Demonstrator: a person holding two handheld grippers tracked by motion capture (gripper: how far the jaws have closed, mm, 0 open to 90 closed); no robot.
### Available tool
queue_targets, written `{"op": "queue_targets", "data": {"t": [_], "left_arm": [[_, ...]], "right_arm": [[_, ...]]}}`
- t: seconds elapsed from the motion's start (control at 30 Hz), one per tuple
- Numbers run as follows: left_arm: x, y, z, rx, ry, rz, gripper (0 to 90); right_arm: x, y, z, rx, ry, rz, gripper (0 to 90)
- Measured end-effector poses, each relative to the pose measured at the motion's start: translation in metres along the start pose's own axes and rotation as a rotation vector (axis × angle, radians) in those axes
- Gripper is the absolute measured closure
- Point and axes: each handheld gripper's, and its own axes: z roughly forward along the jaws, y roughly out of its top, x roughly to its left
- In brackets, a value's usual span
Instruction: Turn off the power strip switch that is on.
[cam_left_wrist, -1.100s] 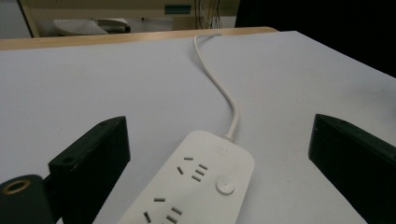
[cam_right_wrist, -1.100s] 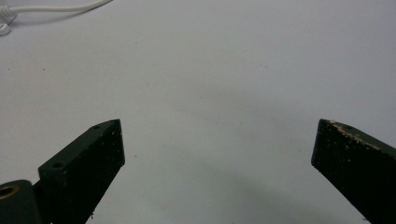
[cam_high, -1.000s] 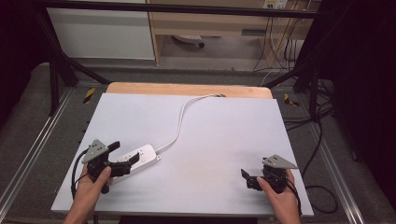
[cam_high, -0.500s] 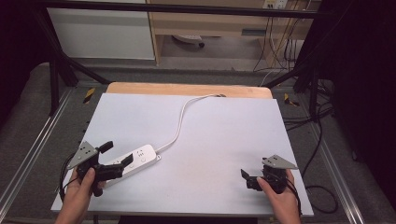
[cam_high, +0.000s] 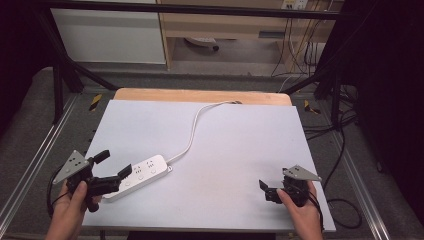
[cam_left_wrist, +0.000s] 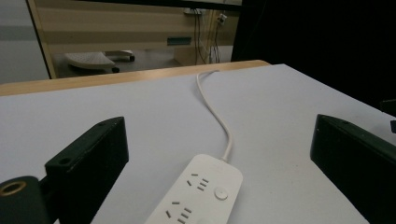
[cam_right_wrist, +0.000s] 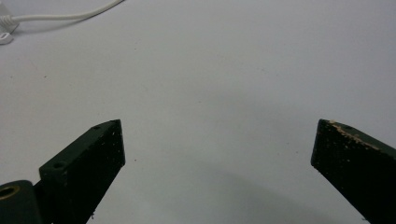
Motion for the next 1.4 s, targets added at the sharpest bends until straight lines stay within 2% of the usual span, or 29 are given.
{"op": "queue_targets", "data": {"t": [0.6,0.7,0.8,0.97,1.1,1.23,1.4], "left_arm": [[0.021,0.001,-0.028,-0.034,0.055,-0.025,4.0],[0.027,-0.001,-0.033,-0.036,0.066,-0.025,3.9],[0.034,-0.004,-0.036,-0.042,0.088,-0.046,3.8],[0.046,-0.010,-0.039,-0.046,0.108,-0.057,3.8],[0.056,-0.018,-0.039,-0.029,0.132,-0.060,3.8],[0.067,-0.027,-0.038,-0.012,0.179,-0.093,3.8],[0.077,-0.036,-0.036,0.037,0.218,-0.080,4.0]], "right_arm": [[0.000,0.000,0.000,0.000,-0.003,-0.002,3.5],[0.001,0.000,0.000,0.003,-0.002,-0.003,3.5],[0.001,0.000,0.000,0.003,-0.002,-0.002,3.5],[0.001,0.000,0.001,0.004,-0.001,-0.003,3.5],[0.000,0.000,0.001,0.001,-0.001,-0.003,3.5],[0.000,-0.001,0.000,0.002,0.000,-0.002,3.5],[-0.001,-0.001,0.001,0.003,-0.002,-0.006,3.6]]}}
